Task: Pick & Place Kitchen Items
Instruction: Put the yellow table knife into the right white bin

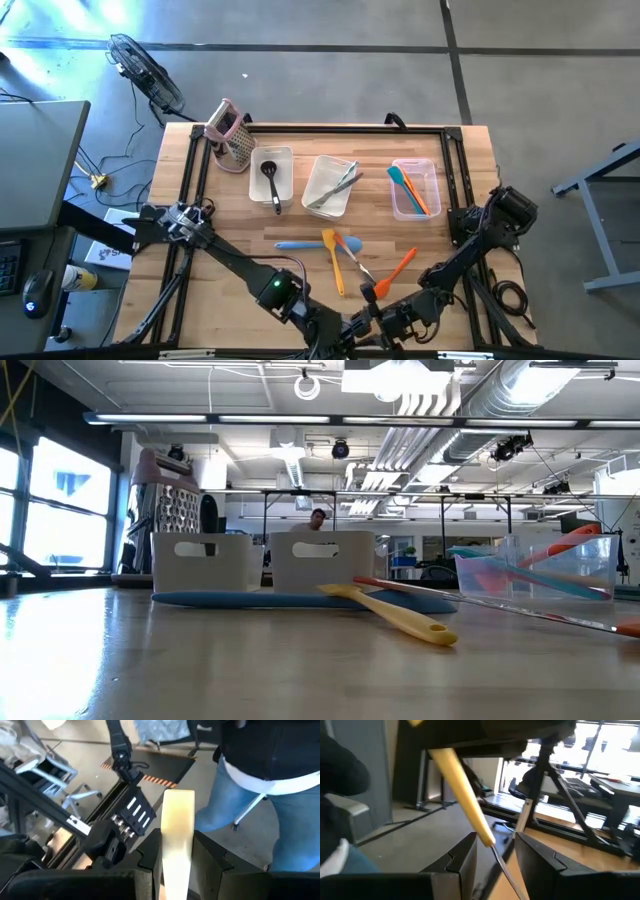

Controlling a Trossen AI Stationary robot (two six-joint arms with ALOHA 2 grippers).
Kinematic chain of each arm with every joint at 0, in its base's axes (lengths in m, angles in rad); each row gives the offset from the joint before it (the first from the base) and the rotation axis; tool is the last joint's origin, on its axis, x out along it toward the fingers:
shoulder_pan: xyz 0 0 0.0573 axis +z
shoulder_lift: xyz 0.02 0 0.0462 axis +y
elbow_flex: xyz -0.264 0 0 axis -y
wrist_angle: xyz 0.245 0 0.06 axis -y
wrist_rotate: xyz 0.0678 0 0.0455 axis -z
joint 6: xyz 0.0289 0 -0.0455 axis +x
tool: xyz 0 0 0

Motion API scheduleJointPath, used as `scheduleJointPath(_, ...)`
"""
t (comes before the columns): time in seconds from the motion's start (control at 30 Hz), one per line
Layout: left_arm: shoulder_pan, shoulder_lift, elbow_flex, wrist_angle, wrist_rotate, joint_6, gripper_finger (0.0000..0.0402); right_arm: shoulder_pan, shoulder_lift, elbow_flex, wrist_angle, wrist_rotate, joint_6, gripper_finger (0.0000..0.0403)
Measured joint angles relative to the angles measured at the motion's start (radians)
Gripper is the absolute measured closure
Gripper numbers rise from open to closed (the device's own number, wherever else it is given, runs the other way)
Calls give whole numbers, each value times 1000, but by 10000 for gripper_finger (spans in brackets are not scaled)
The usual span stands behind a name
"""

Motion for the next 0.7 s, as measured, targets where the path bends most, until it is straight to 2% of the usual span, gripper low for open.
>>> scheduleJointPath(0.13, 22, 17, 0, 9, 26, -2, 329, 0, 0, 0, 0, -36, 3, 277)
scheduleJointPath(0.27, 37, 32, -1, 21, 75, 7, 329, 1, 0, 0, -19, -39, 3, 277)
scheduleJointPath(0.5, 35, 33, -1, 22, 98, 21, 329, 1, 0, 0, -42, -37, 9, 278)
scheduleJointPath(0.7, 35, 33, -1, 23, 98, 21, 329, -5, 0, 0, -71, -43, 29, 305)
